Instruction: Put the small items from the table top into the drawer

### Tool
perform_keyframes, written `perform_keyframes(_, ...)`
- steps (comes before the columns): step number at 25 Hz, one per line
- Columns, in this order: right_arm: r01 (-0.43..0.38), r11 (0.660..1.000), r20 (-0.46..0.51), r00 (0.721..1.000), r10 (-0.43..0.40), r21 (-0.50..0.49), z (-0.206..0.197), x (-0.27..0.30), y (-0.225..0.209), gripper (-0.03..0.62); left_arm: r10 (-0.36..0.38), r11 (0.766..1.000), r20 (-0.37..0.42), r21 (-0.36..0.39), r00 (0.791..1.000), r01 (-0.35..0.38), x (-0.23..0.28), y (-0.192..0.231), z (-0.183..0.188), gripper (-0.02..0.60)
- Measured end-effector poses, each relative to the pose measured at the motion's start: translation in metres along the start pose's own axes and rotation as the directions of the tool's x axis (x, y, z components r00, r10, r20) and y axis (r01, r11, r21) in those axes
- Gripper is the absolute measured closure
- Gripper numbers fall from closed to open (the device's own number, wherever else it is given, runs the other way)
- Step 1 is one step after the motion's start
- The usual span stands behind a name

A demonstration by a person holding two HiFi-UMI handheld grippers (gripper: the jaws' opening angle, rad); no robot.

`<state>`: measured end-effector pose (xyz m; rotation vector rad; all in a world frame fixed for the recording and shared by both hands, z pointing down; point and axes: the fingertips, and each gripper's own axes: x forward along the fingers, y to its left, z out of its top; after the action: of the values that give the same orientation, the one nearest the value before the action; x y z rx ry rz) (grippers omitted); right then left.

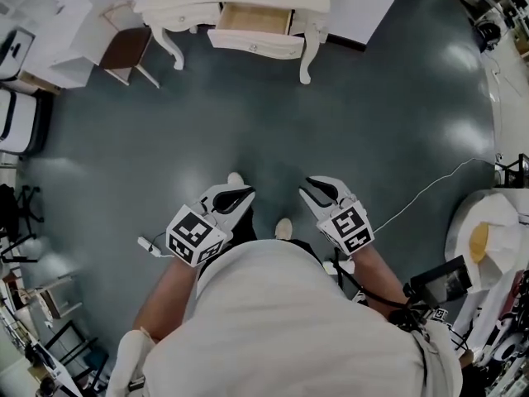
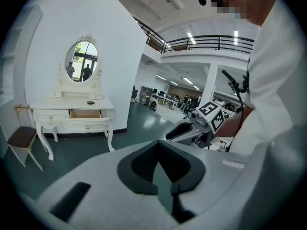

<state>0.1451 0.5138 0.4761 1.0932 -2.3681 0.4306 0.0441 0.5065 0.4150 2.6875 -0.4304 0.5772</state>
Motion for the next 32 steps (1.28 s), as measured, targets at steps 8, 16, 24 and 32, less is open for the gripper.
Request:
perform_keyframes(8, 0.090, 0.996, -0.038, 0.995, -0.089, 0.005, 0.060, 0.087, -0.097, 0.497, -0.091, 0.996, 0.042, 0.015, 0.995, 0.090, 0.044, 0.128, 0.047, 0.578)
perform_keyframes(16, 0.159, 0.987, -0.048, 0.986, -0.159, -0.002, 0.153, 0.182, -0.166, 0.474, -0.119, 0.991, 0.042, 0.066, 0.992, 0.116, 0.026, 0.252, 0.100, 0.576)
perform_keyframes(24, 0.207, 0.978, -0.053, 0.977, -0.207, 0.012, 0.208, 0.239, -0.240, 0.450, -0.064, 0.998, 0.085, -0.014, 0.994, 0.066, 0.017, 0.327, 0.123, 0.580)
perform_keyframes(32, 0.211, 0.977, -0.064, 0.976, -0.208, 0.028, 0.253, 0.329, -0.413, 0.407, 0.047, 0.996, 0.083, -0.078, 0.995, -0.041, 0.069, 0.434, 0.182, 0.580)
